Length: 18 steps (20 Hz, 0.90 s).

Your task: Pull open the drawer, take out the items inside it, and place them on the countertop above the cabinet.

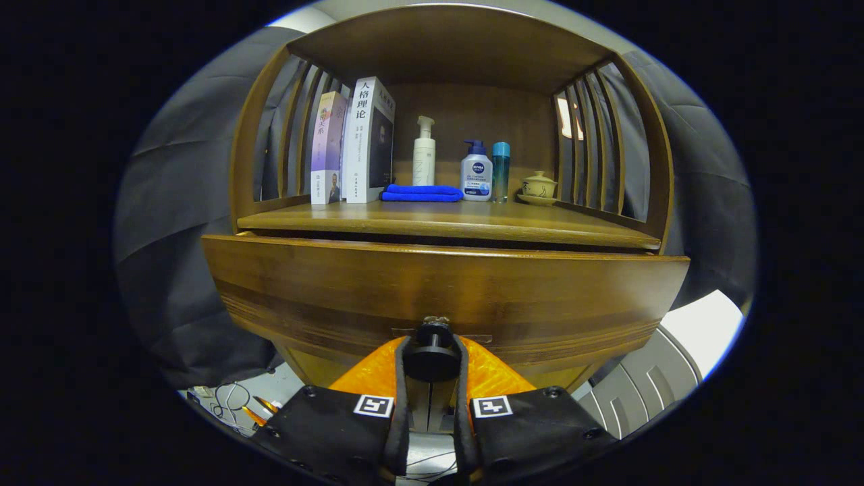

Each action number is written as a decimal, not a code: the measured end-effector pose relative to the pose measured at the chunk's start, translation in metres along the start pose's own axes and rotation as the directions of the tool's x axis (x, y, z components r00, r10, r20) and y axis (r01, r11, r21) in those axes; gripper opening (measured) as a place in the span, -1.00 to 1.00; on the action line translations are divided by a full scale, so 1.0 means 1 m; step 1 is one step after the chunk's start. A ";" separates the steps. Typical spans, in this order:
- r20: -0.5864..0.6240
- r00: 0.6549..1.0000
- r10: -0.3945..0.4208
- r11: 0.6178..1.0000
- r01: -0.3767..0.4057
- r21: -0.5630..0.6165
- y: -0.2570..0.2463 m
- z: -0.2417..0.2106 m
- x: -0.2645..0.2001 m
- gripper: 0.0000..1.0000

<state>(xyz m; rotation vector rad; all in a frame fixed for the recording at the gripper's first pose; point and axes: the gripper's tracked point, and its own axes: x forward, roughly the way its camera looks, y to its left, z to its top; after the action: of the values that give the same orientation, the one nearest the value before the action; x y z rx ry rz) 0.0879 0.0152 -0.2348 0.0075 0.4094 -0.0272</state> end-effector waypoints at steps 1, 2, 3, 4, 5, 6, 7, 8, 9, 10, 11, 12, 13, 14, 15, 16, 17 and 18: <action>0.004 1.000 0.002 1.000 -0.002 -0.001 -0.001 -0.003 -0.009 -0.42; 0.004 1.000 0.005 1.000 -0.005 0.000 0.000 -0.005 -0.016 -0.42; 0.006 1.000 0.006 1.000 -0.006 0.004 0.001 -0.007 -0.020 -0.43; 0.005 1.000 0.007 1.000 -0.007 0.008 0.001 -0.009 -0.026 -0.42; 0.007 1.000 0.006 1.000 -0.006 0.012 0.001 -0.010 -0.031 -0.42; 0.007 1.000 0.006 1.000 -0.006 0.015 0.002 -0.011 -0.036 -0.42; 0.013 1.000 0.005 1.000 -0.005 0.015 0.003 -0.013 -0.042 -0.42; 0.014 1.000 0.004 1.000 -0.005 0.013 0.003 -0.015 -0.048 -0.42; 0.022 1.000 0.005 1.000 -0.005 0.012 0.003 -0.017 -0.055 -0.42; 0.025 1.000 0.008 1.000 -0.008 0.012 0.004 -0.018 -0.060 -0.42; 0.030 0.999 0.011 1.000 -0.012 0.014 0.005 -0.021 -0.066 -0.42; 0.030 0.999 0.015 1.000 -0.016 0.015 0.005 -0.024 -0.071 -0.42; 0.026 0.999 0.019 1.000 -0.019 0.013 0.006 -0.026 -0.075 -0.42; 0.024 0.999 0.022 1.000 -0.022 0.012 0.006 -0.028 -0.079 -0.42; 0.021 0.999 0.025 1.000 -0.025 0.012 0.006 -0.031 -0.083 -0.42; 0.015 0.999 0.029 1.000 -0.029 0.009 0.007 -0.035 -0.087 -0.43; 0.018 0.999 0.035 0.999 -0.035 0.006 0.007 -0.036 -0.091 -0.42; 0.012 0.999 0.037 0.999 -0.037 0.004 0.007 -0.039 -0.095 -0.42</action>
<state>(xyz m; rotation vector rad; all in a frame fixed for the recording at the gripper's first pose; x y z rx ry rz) -0.0141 0.0248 -0.2328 0.0193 0.3968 0.0083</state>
